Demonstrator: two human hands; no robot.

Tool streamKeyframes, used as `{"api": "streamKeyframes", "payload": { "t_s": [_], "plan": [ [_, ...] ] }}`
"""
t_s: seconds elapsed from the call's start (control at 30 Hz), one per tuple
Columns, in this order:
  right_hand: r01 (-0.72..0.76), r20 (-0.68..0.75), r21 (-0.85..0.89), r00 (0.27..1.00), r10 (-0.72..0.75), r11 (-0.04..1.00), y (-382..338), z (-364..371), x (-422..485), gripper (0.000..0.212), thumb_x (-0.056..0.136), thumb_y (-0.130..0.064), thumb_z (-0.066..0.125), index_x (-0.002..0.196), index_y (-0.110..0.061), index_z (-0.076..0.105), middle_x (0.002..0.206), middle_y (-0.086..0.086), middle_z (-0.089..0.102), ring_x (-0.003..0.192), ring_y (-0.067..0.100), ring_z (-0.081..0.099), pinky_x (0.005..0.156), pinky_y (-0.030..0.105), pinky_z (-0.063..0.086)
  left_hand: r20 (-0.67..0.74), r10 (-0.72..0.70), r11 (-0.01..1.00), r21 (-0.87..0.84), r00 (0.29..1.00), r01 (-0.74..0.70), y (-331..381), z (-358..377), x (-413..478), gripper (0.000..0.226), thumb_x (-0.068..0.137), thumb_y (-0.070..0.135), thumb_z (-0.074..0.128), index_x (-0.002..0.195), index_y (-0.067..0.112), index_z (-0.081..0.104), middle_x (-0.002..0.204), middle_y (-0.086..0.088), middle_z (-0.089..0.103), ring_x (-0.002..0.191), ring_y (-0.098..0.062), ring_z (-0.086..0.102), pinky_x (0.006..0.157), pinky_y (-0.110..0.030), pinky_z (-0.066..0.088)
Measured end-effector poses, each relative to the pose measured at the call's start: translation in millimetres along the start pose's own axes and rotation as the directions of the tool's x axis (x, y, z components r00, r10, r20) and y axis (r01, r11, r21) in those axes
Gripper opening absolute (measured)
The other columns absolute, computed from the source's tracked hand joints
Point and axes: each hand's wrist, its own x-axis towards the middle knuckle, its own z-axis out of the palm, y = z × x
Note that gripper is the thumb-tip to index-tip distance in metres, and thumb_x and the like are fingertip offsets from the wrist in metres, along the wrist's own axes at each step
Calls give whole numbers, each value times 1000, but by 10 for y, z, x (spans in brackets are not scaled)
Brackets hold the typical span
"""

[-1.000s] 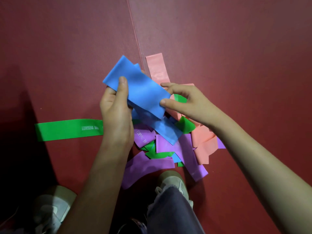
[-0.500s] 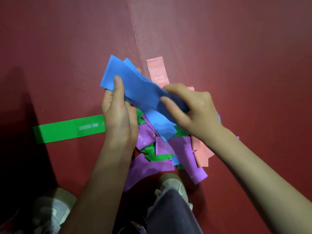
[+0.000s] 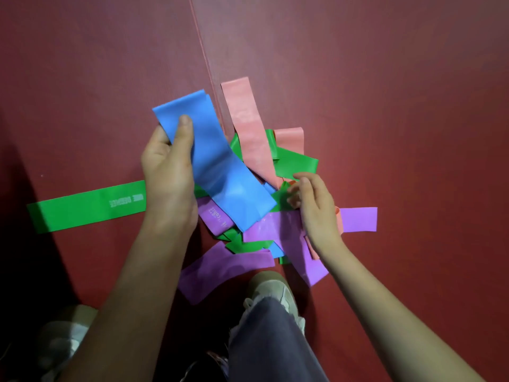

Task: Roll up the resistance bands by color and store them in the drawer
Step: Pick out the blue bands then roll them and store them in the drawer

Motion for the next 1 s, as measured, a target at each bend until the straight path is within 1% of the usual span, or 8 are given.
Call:
{"api": "streamKeyframes", "payload": {
  "t_s": [0.1,0.23,0.43,0.63,0.77,0.83,0.9,1.0],
  "plan": [
    [-33,26,-153,999,37,988,231,-163,4,18,91,-20,42,88,-19,59,74,-5,59,76,16,53,78,39,44,39,7,997,74,999,-10,-49,-14,-44,16,93,15,46,81,17,56,63,11,65,61,-4,59,65,-24,53],
    [101,212,-338,977,-29,936,337,-254,-48,18,90,-8,47,91,-8,65,91,7,69,85,18,60,76,18,42,64,-5,994,108,998,-2,-125,16,-110,17,93,12,45,81,16,56,57,14,66,57,0,61,58,-18,52],
    [460,475,-473,851,-222,752,258,-44,-54,45,85,-33,27,109,-13,60,113,5,63,100,25,61,75,37,51,88,-57,985,167,994,42,-224,45,-202,20,92,10,45,78,18,56,54,17,66,54,1,62,58,-16,53],
    [689,566,-585,725,-392,428,152,97,230,41,69,-13,37,97,-12,67,106,0,71,55,19,66,34,17,42,95,-116,977,191,989,96,-286,2,-268,15,92,12,46,82,16,58,59,13,69,56,-3,63,60,-19,55],
    [692,603,-633,722,-339,348,128,134,387,30,68,-1,58,95,-9,67,101,3,69,41,23,55,35,20,29,85,-134,975,191,987,116,-315,-36,-310,15,92,12,46,86,17,59,62,13,70,57,-3,65,59,-18,55],
    [701,622,-640,713,-322,315,59,137,457,15,63,-1,66,77,-6,68,89,7,68,38,26,54,37,15,18,80,-134,972,204,988,116,-325,-47,-317,17,92,12,45,86,17,60,62,14,70,57,-2,65,58,-18,55],
    [694,647,-642,718,-257,324,-27,125,482,7,71,-2,58,73,-3,65,92,11,65,48,29,59,40,17,13,81,-133,971,210,988,114,-322,-58,-327,18,93,11,44,86,17,59,61,15,70,56,-2,64,55,-16,53],
    [663,641,-635,738,-210,396,-58,61,490,23,86,-15,42,90,-4,62,109,13,60,80,33,61,49,31,26,76,-140,973,197,987,123,-325,-77,-328,19,93,10,43,84,16,59,60,14,70,53,-3,64,53,-15,51]
  ]
}}
